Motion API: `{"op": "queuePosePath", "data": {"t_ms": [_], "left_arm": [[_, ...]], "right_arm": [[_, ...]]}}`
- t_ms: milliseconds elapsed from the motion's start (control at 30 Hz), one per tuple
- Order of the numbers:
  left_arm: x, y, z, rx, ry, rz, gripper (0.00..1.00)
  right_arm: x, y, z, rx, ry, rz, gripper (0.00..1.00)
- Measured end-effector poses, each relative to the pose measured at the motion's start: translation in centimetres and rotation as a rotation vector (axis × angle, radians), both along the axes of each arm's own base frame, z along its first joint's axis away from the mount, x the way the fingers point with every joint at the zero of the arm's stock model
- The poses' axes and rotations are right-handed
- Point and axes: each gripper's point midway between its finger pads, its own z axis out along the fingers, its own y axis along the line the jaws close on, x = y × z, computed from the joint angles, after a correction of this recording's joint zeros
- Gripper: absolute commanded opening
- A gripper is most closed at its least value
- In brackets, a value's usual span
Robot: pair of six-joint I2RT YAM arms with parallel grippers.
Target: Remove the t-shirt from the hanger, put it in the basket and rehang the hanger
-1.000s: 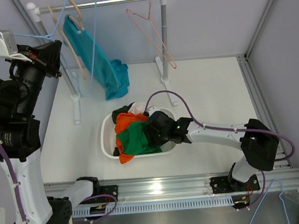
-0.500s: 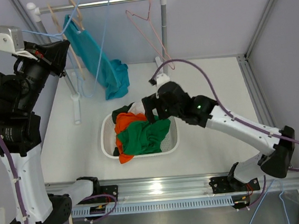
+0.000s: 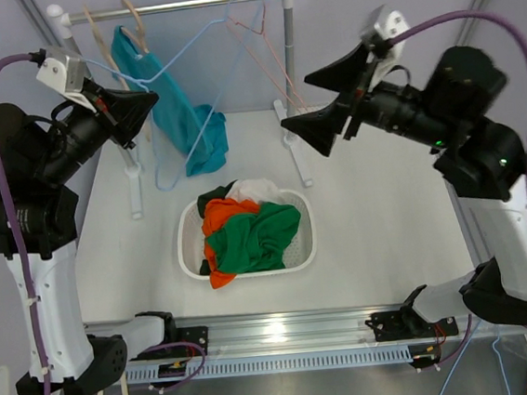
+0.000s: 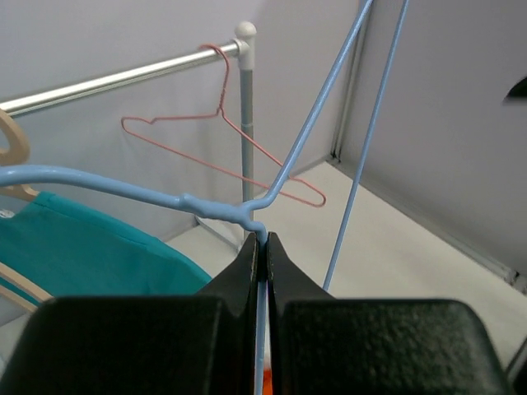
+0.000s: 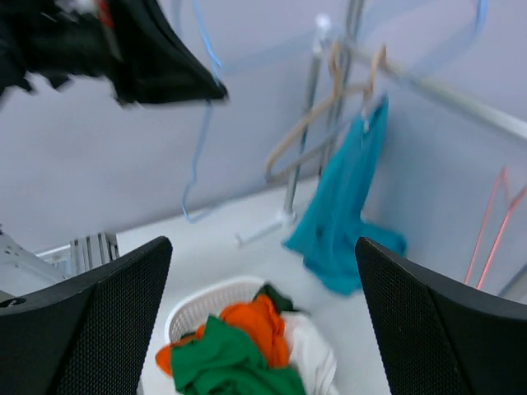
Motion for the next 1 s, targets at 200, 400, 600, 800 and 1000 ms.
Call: {"op": "queuePosePath", "data": {"t_ms": [200,400,600,800,1000], "left_arm": [[-1.5,-1.6,-1.9,0.093,0.051,-0.132,0.01],[-4.3,-2.9,-4.8,0.144,0.111,-0.270,0.01],[-7.7,-3.4,-4.6,0.160,0.064,-0.347,0.01],[-11.5,-4.1,-4.8,0.168,0.019,-0.461,0.01],[-11.1,-4.3,-4.7,0.170,0.009,-0.479,0.01]], "right_arm": [[-5.3,-2.0,7.3,0.076,-0.236,0.124,0.98],[-5.2,-2.9,7.5,0.067,-0.259,0.104,0.98],[-1.4,-3.0,4.9,0.028,-0.164,0.018,0.96],[1.2,-4.6,4.3,0.036,-0.107,-0.038,0.85],[0.7,-4.9,4.4,0.069,-0.050,0.041,0.69]]}}
